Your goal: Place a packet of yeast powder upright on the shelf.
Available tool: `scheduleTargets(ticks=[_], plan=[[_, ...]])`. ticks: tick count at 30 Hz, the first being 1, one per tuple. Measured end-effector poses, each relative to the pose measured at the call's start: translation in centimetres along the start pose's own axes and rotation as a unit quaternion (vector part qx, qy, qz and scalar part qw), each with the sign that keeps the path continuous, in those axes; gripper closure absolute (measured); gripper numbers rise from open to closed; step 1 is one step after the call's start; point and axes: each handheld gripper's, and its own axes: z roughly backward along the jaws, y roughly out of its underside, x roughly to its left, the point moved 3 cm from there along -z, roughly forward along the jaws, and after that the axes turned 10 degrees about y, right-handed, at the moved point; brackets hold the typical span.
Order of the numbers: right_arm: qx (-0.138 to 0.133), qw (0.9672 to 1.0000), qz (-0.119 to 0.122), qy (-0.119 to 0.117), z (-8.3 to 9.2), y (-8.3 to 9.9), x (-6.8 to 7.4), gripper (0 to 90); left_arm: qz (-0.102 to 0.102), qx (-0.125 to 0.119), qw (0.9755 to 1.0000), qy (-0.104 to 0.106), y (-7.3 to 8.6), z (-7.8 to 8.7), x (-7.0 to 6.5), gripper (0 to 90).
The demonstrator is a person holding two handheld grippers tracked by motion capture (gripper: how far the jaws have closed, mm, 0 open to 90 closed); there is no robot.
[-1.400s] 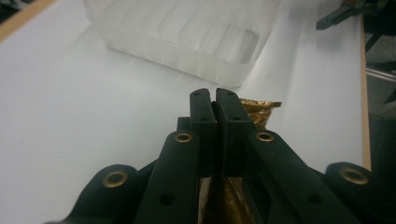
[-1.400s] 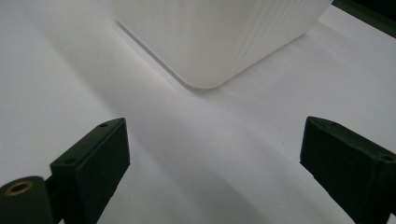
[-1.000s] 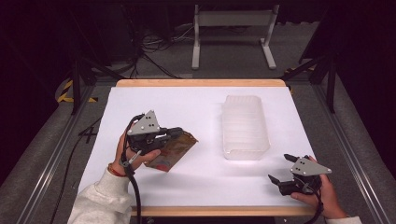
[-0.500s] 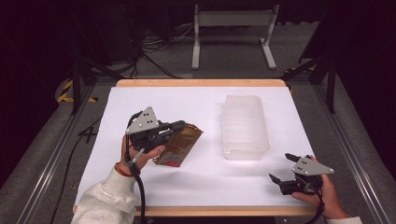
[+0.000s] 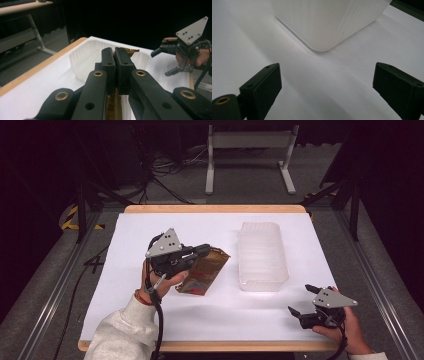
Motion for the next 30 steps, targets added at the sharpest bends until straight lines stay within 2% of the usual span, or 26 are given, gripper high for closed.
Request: scheduleTargets(ticks=[5, 6, 7, 10, 13, 20, 30], plan=[[0.002, 1.0, 0.0, 0.001, -0.1, 0.0, 0.0, 9.0, 0.007, -0.008, 0.9999, 0.009, -0.7, -0.7, 0.1, 86.9], [0.002, 1.0, 0.0, 0.001, -0.1, 0.0, 0.0, 9.0, 0.004, -0.008, 0.9999, 0.005, -0.9, -0.9, 0.0, 86.8], [0.002, 1.0, 0.0, 0.0, -0.1, 0.0, 0.1, 9.0, 0.004, -0.009, 0.9999, 0.01, -1.1, -1.2, 0.0, 86.9], [0.002, 1.0, -0.002, 0.0, -0.1, 0.0, 0.0, 8.9, 0.005, -0.009, 0.9999, 0.007, -1.4, -1.7, 0.0, 86.9], [0.0, 1.0, -0.006, 0.001, 0.0, 0.0, -0.1, 8.8, 0.013, -0.012, 0.9998, 0.012, -1.8, -2.4, 0.1, 86.9], [-0.001, 1.0, -0.004, 0.001, 0.0, 0.0, -0.2, 8.8, 0.004, -0.012, 0.9997, 0.021, -3.4, -4.6, -0.1, 86.8], [0.0, 1.0, -0.007, -0.001, 0.1, 0.1, -0.2, 8.3, 0.005, -0.034, 0.9991, 0.025, -5.1, -7.0, 0.0, 86.9]])
